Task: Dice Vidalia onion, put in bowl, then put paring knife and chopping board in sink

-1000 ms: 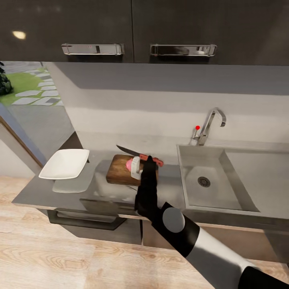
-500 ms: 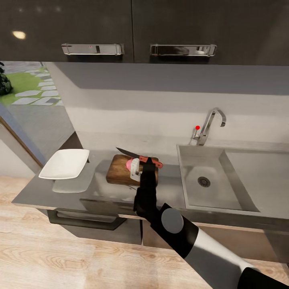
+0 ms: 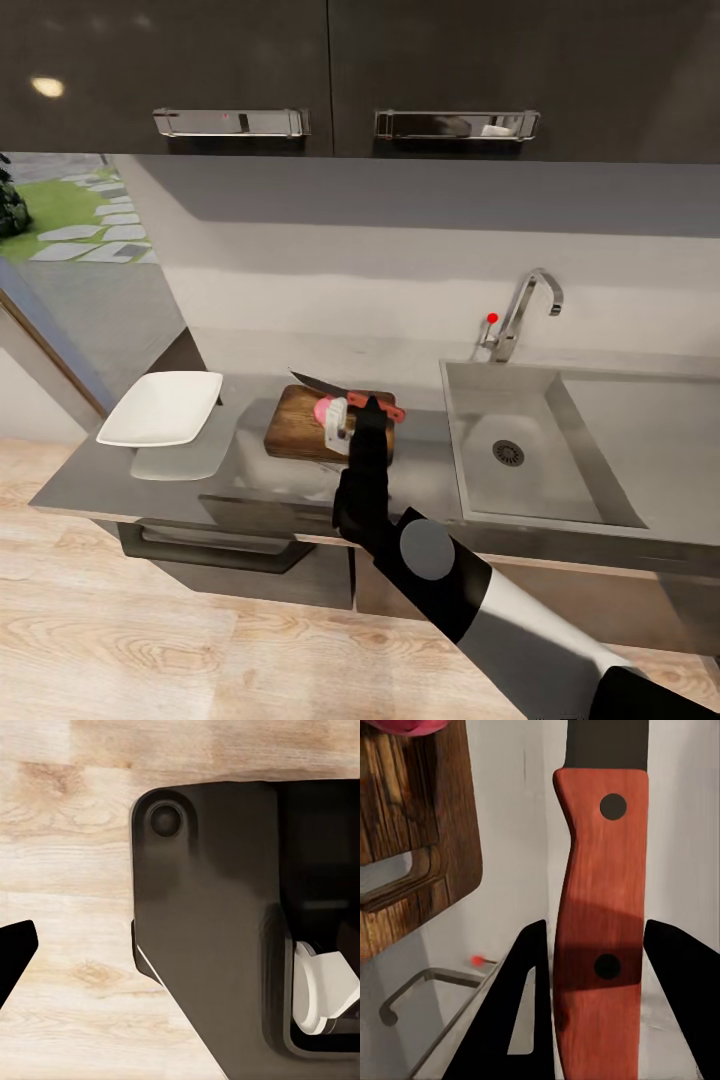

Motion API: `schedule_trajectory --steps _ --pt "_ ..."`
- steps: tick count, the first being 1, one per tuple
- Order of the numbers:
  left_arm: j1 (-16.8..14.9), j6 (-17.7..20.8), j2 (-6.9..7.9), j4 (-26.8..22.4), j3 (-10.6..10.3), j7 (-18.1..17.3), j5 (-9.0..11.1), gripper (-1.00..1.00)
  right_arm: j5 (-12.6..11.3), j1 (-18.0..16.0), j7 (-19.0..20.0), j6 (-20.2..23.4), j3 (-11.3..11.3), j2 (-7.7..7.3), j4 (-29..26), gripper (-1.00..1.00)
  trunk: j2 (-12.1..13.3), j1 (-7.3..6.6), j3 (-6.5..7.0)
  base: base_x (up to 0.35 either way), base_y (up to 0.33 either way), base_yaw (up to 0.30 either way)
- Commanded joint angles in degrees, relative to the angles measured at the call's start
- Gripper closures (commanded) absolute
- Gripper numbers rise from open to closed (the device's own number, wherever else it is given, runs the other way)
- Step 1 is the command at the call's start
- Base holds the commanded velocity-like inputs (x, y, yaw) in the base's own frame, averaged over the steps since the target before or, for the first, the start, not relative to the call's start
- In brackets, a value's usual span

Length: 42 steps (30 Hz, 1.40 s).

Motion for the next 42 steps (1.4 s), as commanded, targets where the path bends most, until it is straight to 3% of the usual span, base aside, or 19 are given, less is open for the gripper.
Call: schedule_trajectory --steps 1,3,12,19,26,34,42 --pt "0.0 -0.1 0.0 -0.1 -0.5 0.2 0.5 -1.0 0.5 -0.1 -0.4 0.2 0.1 0.01 0.3 1.0 -0.1 0.03 -0.09 0.0 0.0 0.0" --pt "0.0 -0.1 0.0 -0.1 -0.5 0.2 0.5 -1.0 0.2 -0.1 -2.1 0.2 0.1 0.02 0.9 1.0 -0.1 0.03 -0.09 0.0 0.0 0.0" --pt "0.0 -0.1 0.0 -0.1 -0.5 0.2 0.5 -1.0 -7.0 0.0 -13.0 0.2 0.1 0.02 3.1 1.0 -0.1 0.03 -0.09 0.0 0.0 0.0" --pt "0.0 -0.1 0.0 -0.1 -0.5 0.2 0.5 -1.0 -11.2 0.0 -16.5 0.2 0.1 0.06 3.6 1.0 -0.1 0.03 -0.09 0.0 0.0 0.0" --pt "0.1 -0.1 0.0 -0.1 -0.5 0.2 0.5 -1.0 -12.0 0.0 -16.9 0.1 0.2 0.1 3.8 1.0 -0.1 0.03 -0.09 0.0 0.0 0.0" --pt "0.0 -0.1 0.0 -0.1 -0.5 0.2 0.5 -1.0 -12.1 0.8 -16.9 0.1 4.3 0.19 4.0 1.0 -0.1 0.03 -0.09 0.0 0.0 0.0" --pt "0.0 -0.1 0.0 -0.1 -0.5 0.2 0.5 -1.0 -12.1 0.9 -16.9 0.1 5.2 0.55 5.6 1.0 -0.1 0.03 -0.09 0.0 0.0 0.0"
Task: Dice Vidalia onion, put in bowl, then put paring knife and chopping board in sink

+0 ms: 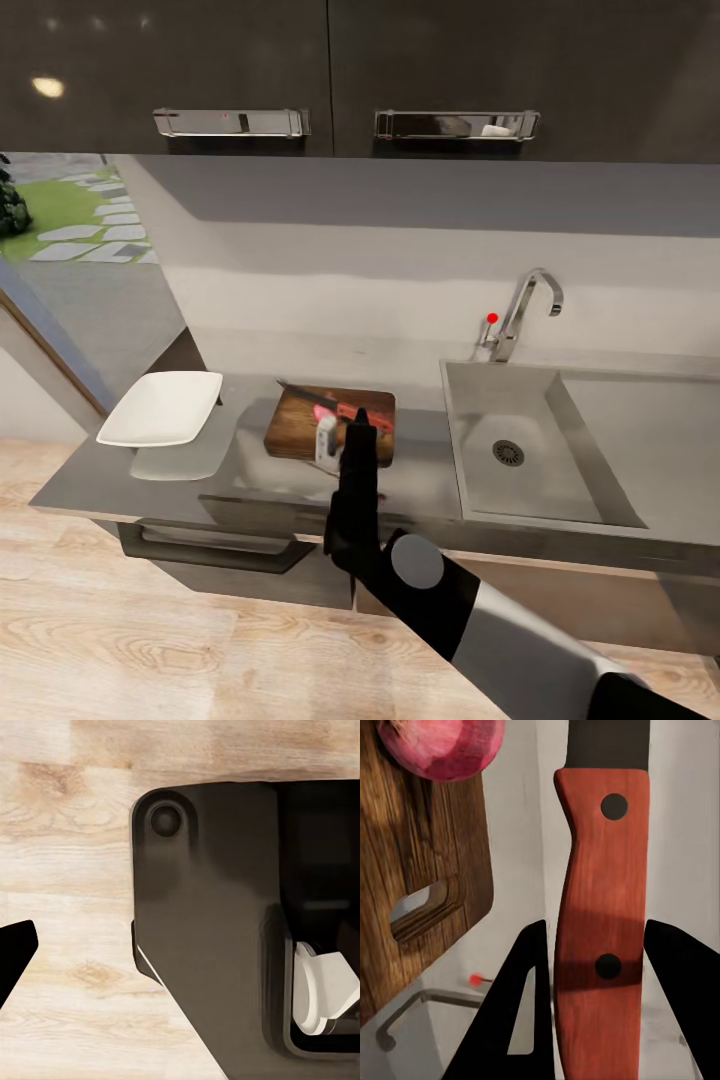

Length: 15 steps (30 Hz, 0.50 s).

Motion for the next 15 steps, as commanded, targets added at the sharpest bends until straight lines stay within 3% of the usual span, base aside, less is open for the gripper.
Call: schedule_trajectory --steps 1,8,15 --pt "0.0 -0.1 0.0 -0.1 -0.5 0.2 0.5 -1.0 0.3 -0.1 0.2 0.3 0.1 0.41 0.5 1.0 -0.1 0.03 -0.09 0.0 0.0 0.0" --pt "0.0 -0.1 0.0 -0.1 -0.6 0.2 0.5 -1.0 0.3 -0.1 0.2 0.3 0.2 0.84 1.5 1.0 -0.1 0.03 -0.09 0.026 -0.028 0.0" --pt "0.0 -0.1 0.0 -0.1 -0.6 0.2 0.5 -1.0 0.3 -0.1 0.2 0.4 0.2 0.88 1.6 1.0 -0.1 0.03 -0.09 0.182 -0.187 0.0"
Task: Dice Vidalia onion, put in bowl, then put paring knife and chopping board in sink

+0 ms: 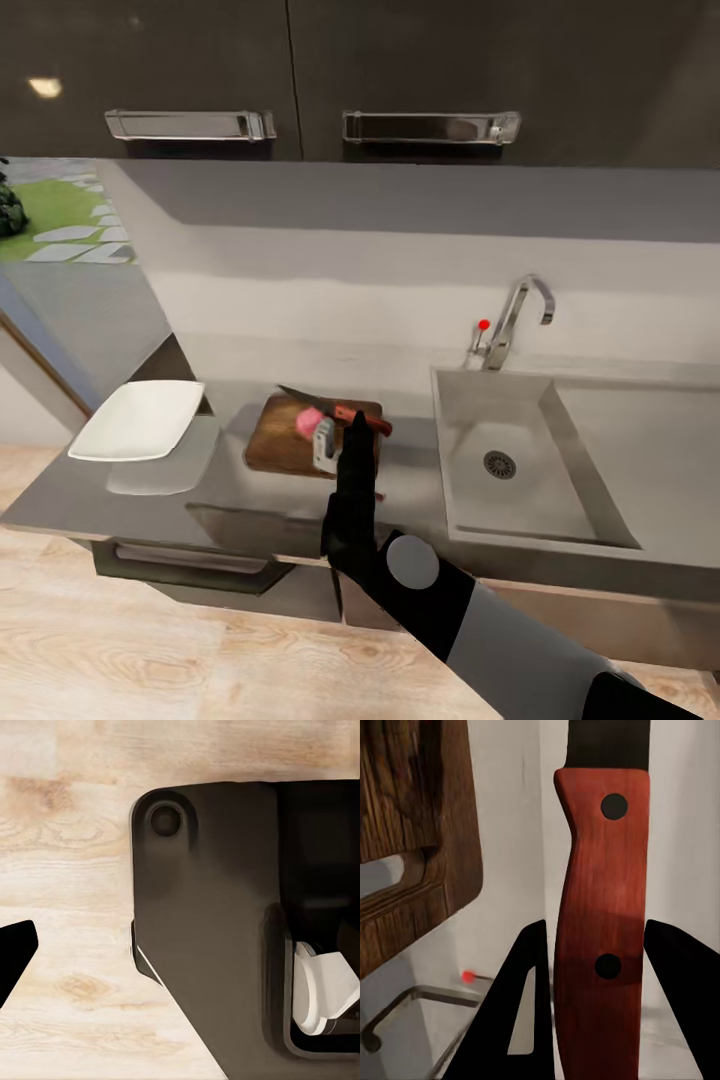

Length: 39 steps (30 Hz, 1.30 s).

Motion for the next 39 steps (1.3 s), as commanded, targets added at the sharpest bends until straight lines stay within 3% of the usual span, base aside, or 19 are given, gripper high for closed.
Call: schedule_trajectory --steps 1,16,28,39 --pt "0.0 -0.1 0.0 -0.1 -0.5 0.2 0.5 -1.0 0.3 -0.1 0.3 0.3 0.2 0.0 0.0 1.0 -0.1 0.05 -0.08 0.142 -0.147 0.0" --pt "0.0 -0.1 0.0 -0.1 -0.5 0.2 0.5 -1.0 0.3 -0.1 0.3 0.3 0.2 0.24 0.1 1.0 -0.1 0.05 -0.08 0.021 -0.021 0.0" --pt "0.1 -0.1 0.0 -0.1 -0.5 0.2 0.5 -1.0 0.3 -0.1 0.4 0.3 0.2 0.24 4.5 1.0 -0.1 0.05 -0.08 0.0 0.0 0.0" --pt "0.1 -0.1 0.0 -0.1 -0.5 0.2 0.5 -1.0 0.3 -0.1 0.4 0.2 0.2 0.24 4.6 1.0 -0.1 0.05 -0.08 0.0 0.0 0.0"
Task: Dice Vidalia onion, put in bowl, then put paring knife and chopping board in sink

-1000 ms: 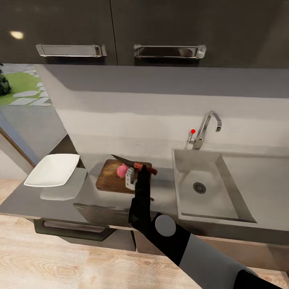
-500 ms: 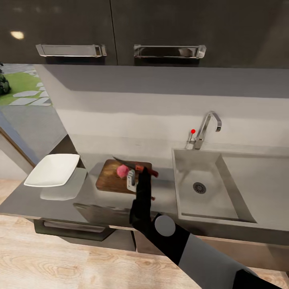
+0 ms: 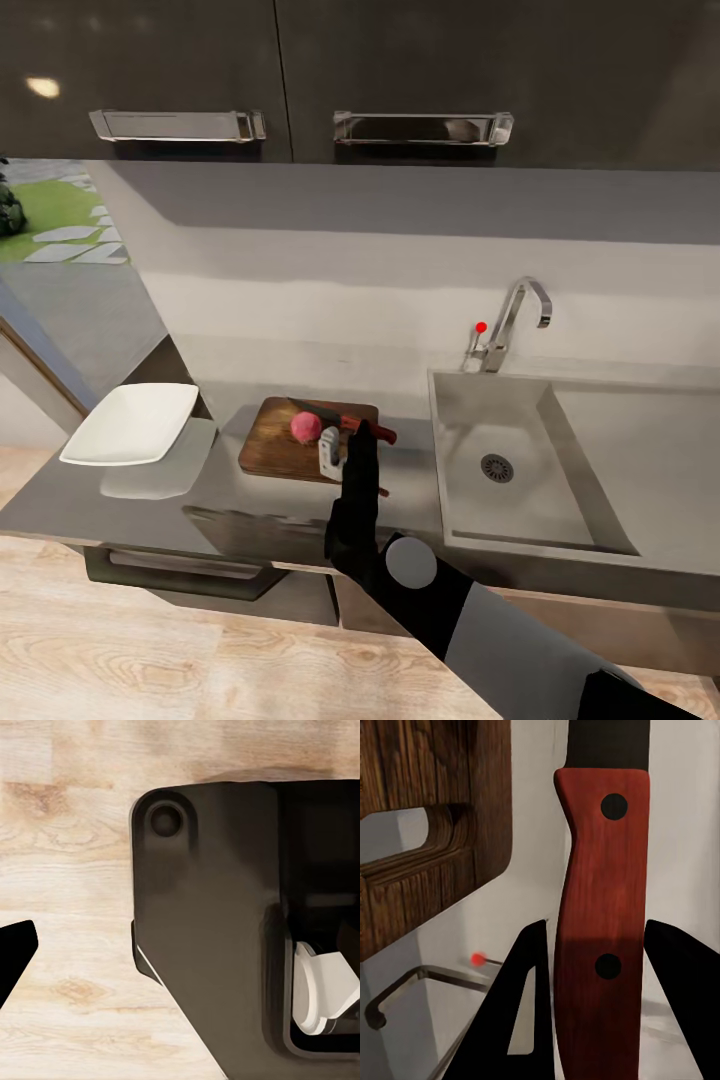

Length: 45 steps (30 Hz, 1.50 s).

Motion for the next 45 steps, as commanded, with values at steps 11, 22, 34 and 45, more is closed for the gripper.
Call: schedule_trajectory --steps 11,22,34,45 --pt "0.0 -0.1 0.0 -0.1 -0.5 0.2 0.5 -1.0 0.3 -0.1 0.3 0.3 0.2 0.0 1.6 1.0 -0.1 0.03 -0.09 0.0 0.0 0.0" --pt "0.0 -0.1 0.0 -0.1 -0.5 0.2 0.5 -1.0 0.3 -0.1 0.3 0.3 0.2 0.0 1.6 1.0 -0.1 0.03 -0.09 0.0 0.0 0.0" --pt "0.0 -0.1 0.0 -0.1 -0.5 0.2 0.5 -1.0 0.3 -0.1 0.3 0.4 0.2 0.0 1.6 1.0 -0.1 0.03 -0.09 0.0 0.0 0.0" --pt "0.0 -0.1 0.0 -0.1 -0.5 0.2 0.5 -1.0 0.3 -0.1 0.3 0.3 0.2 0.0 1.6 1.0 -0.1 0.03 -0.09 0.0 0.0 0.0"
